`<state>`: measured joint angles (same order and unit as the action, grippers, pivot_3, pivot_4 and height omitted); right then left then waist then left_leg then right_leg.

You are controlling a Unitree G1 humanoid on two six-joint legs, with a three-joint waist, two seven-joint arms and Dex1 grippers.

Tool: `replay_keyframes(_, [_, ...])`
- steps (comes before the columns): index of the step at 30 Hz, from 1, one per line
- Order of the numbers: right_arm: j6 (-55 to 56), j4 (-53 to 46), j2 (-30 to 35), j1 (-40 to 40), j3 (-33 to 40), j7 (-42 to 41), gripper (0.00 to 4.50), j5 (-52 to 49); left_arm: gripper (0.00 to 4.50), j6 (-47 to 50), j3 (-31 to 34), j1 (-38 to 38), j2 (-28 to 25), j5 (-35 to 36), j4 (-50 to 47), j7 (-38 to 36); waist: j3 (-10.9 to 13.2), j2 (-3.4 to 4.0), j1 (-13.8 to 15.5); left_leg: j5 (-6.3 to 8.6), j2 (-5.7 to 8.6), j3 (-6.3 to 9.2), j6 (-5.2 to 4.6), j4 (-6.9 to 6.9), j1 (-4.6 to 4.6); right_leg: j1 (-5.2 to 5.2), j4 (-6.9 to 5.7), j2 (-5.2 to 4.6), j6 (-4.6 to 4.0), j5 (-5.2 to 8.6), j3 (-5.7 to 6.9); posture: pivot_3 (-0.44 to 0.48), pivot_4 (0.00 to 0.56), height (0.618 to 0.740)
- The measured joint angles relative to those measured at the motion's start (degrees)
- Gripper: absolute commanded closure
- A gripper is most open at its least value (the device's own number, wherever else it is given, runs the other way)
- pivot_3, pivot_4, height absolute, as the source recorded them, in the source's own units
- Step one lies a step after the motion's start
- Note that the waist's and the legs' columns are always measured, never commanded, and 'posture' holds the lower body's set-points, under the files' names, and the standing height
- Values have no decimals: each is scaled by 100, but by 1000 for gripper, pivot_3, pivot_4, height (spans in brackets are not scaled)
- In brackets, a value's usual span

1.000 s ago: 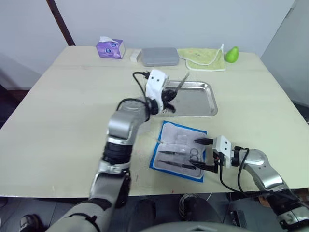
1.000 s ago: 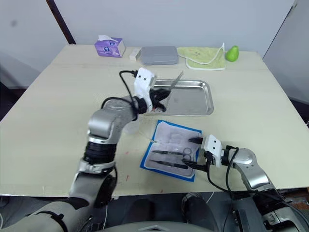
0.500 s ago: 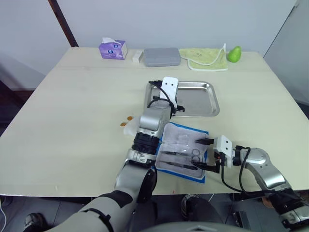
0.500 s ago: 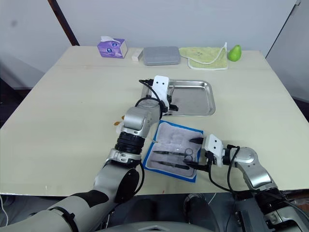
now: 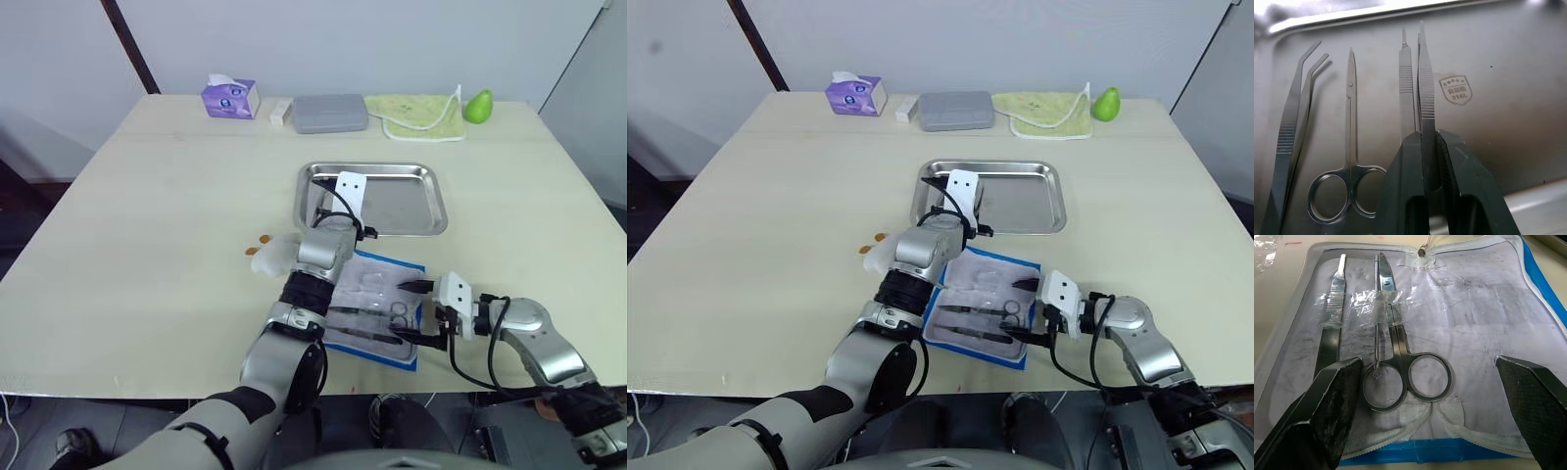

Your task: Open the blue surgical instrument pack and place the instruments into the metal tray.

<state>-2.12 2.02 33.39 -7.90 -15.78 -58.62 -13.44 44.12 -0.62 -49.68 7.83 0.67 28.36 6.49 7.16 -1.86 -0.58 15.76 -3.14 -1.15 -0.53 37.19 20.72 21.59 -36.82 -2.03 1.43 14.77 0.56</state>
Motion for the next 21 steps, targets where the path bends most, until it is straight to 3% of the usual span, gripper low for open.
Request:
replay_keyframes(11, [88,67,-30,0,0,24,0,0,4470,36,1,0,5,59,-2,-92,0,0,-1,0,0,1,0,0,-2,-1,0,0,9,5,1,0,150,736])
replay_keyframes(15, [117,88,-44,0,0,28,0,0,2847,93,0,0,5,75,-2,-152,0,0,-3,0,0,2,1,0,-2,-1,0,1,15,8,2,0,150,736])
replay_keyframes(19, [129,91,-44,1,0,32,0,0,925,136,5,0,5,91,-78,-186,0,0,-4,0,0,2,1,0,-2,-1,0,1,14,8,2,0,150,736])
replay_keyframes(21, [147,91,-44,7,0,37,0,0,925,138,9,7,0,154,-278,-284,1,0,-4,0,0,2,1,-1,-1,-1,0,1,13,7,2,0,150,736])
